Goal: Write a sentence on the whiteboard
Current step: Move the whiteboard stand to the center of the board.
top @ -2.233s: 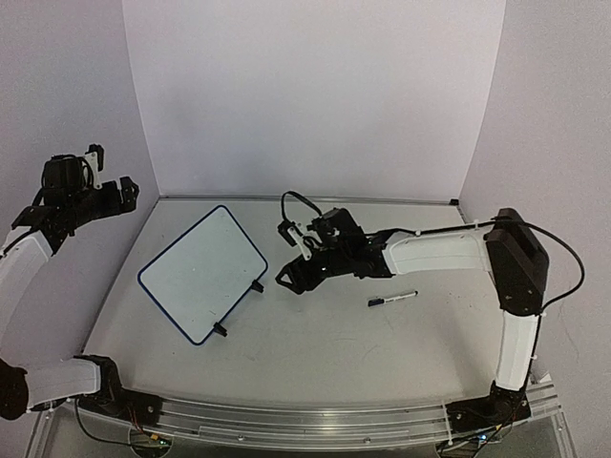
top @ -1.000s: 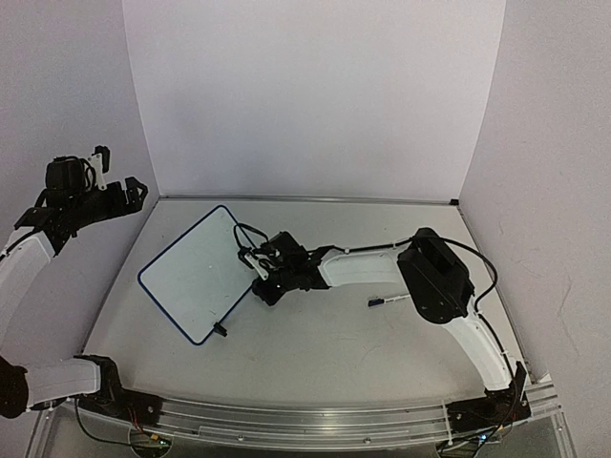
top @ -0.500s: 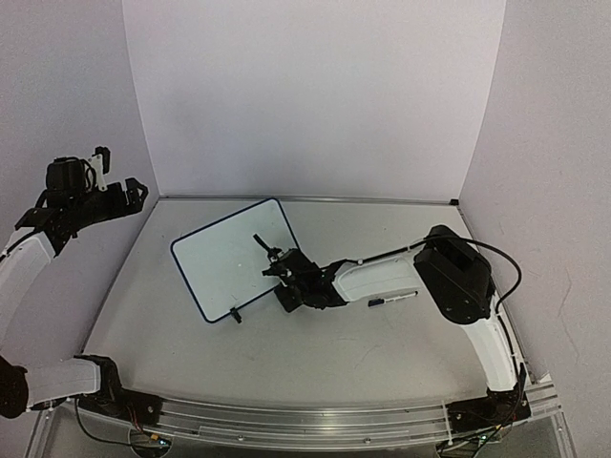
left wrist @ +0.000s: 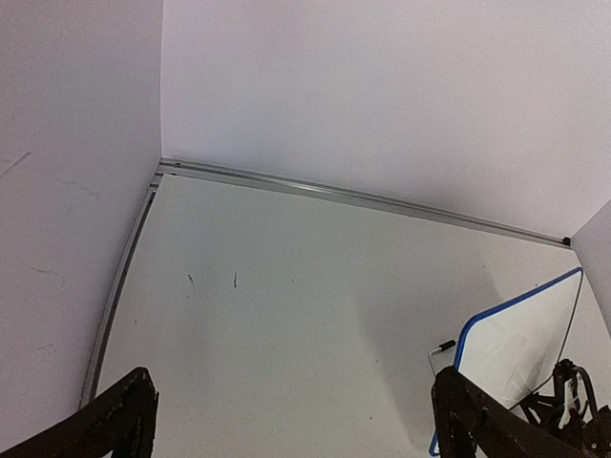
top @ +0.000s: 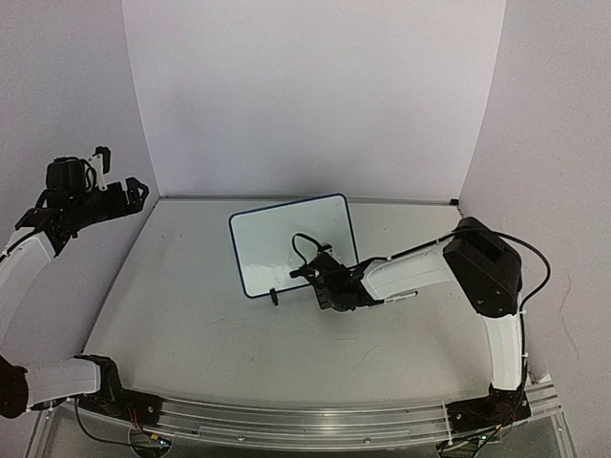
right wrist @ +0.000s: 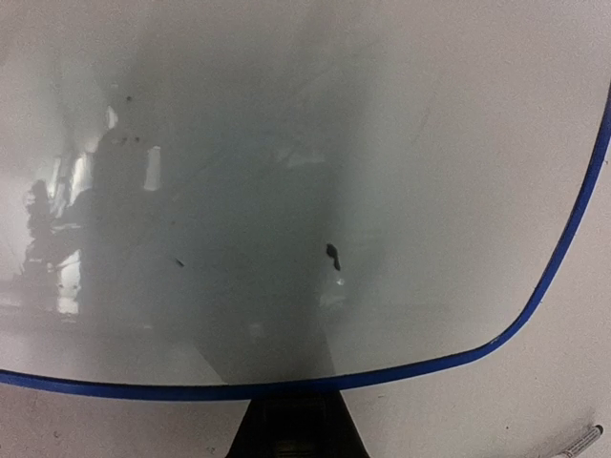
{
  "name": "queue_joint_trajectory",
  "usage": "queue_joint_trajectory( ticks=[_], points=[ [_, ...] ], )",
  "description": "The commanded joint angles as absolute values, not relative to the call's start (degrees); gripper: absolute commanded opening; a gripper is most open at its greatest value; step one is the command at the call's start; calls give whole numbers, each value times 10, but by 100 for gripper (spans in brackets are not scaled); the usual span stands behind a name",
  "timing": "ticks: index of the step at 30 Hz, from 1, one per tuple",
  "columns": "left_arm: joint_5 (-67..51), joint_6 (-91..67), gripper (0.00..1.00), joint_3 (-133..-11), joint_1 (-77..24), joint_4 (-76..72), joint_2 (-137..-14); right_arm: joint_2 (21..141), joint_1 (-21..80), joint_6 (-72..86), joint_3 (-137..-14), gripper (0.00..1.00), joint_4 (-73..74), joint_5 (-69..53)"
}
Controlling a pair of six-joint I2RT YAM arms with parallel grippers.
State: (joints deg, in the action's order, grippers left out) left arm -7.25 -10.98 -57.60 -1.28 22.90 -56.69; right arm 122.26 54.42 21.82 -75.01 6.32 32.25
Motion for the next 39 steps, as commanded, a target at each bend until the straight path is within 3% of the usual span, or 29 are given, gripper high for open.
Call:
queue_joint_trajectory(
  ticks=[1, 2, 3, 7, 9, 17, 26, 31, 39],
  points=[
    [-79, -117, 99, -572, -11, 208, -568, 1185, 528, 255, -738, 0, 81, 363],
    [-79, -117, 100, -572, -11, 208, -569, 1183, 527, 254, -737, 0, 81, 356],
    [-80, -117, 99, -572, -11, 208, -569, 1181, 527, 252, -736, 7, 81, 350],
    [-81, -118, 99, -572, -11, 208, -570, 1158, 527, 249, -718, 44, 80, 313],
    [-81, -118, 99, -571, -11, 208, -572, 1129, 528, 249, -698, 56, 77, 291],
    [-86, -119, 99, -571, -11, 207, -576, 955, 524, 302, -573, 76, 111, 240],
    [-94, -118, 100, -570, -11, 207, -580, 830, 380, 422, -496, 70, 190, 83],
    [-95, -118, 99, -571, -11, 207, -579, 835, 318, 458, -485, 62, 190, 18],
    [-100, -120, 99, -572, -11, 208, -580, 884, 285, 488, -495, 53, 191, 14]
  ],
)
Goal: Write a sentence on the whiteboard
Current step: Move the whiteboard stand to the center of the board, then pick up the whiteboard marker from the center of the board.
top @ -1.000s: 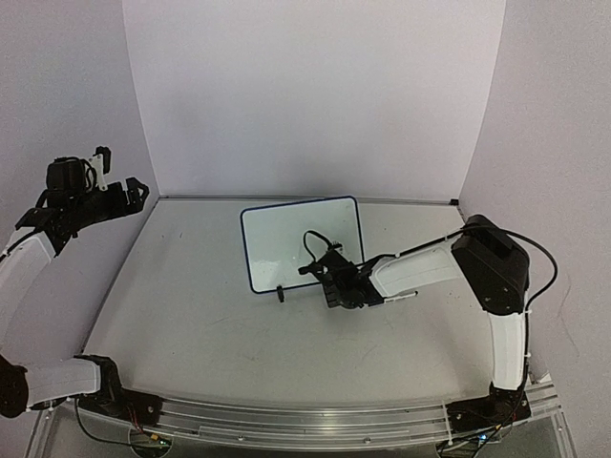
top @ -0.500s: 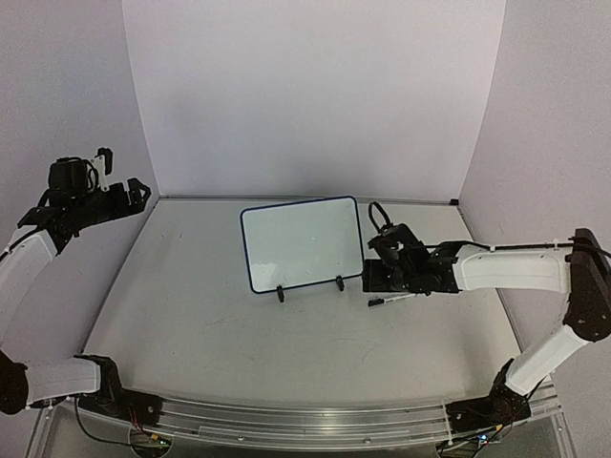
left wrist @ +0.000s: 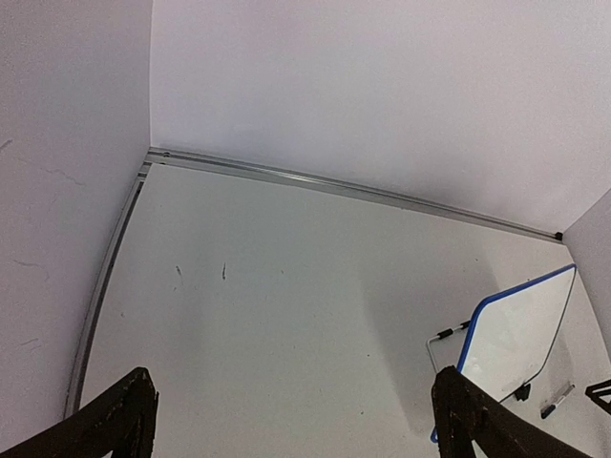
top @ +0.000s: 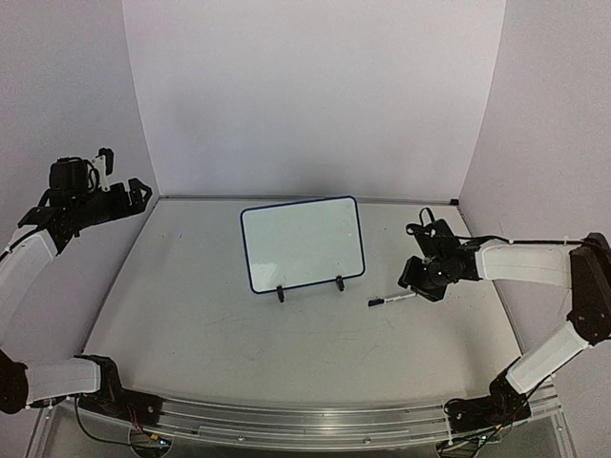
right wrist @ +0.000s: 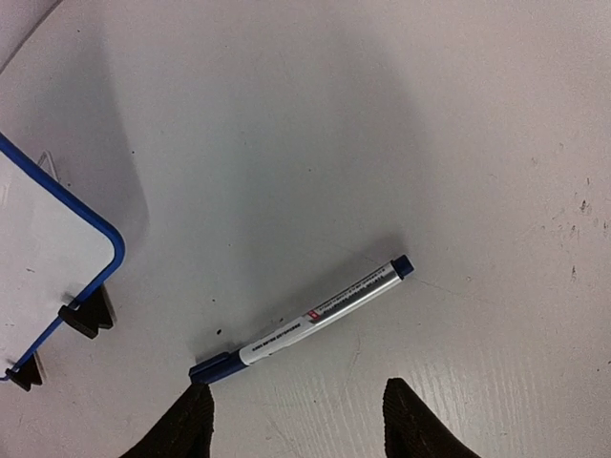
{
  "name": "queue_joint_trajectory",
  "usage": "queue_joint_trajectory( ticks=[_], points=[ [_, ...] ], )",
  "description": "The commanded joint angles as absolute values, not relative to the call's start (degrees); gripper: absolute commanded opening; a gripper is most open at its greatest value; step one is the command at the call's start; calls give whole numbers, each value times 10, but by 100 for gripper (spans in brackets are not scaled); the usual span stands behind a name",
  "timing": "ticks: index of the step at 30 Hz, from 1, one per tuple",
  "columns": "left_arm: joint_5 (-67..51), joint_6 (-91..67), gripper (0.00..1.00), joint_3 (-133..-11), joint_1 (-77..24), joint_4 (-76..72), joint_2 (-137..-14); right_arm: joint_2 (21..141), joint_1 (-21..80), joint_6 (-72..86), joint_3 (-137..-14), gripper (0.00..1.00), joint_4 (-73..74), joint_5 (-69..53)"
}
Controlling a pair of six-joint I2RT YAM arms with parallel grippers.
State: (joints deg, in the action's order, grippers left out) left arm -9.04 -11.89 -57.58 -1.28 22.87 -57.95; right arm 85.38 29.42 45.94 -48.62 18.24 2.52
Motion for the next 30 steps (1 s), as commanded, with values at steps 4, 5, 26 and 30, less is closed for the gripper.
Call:
queue_joint_trajectory(
  ticks=[4, 5, 26, 30],
  points=[
    [-102, -121, 100, -573, -11, 209, -581, 918, 282, 493, -509, 49, 191, 25],
    [-102, -121, 99, -573, -11, 209, -581, 925, 282, 495, -512, 48, 191, 29],
    [-106, -119, 99, -577, -11, 214, -586, 1080, 277, 449, -613, 33, 211, 78],
    [-105, -119, 99, -577, -11, 215, -587, 1099, 277, 436, -625, 27, 242, 103]
  ],
)
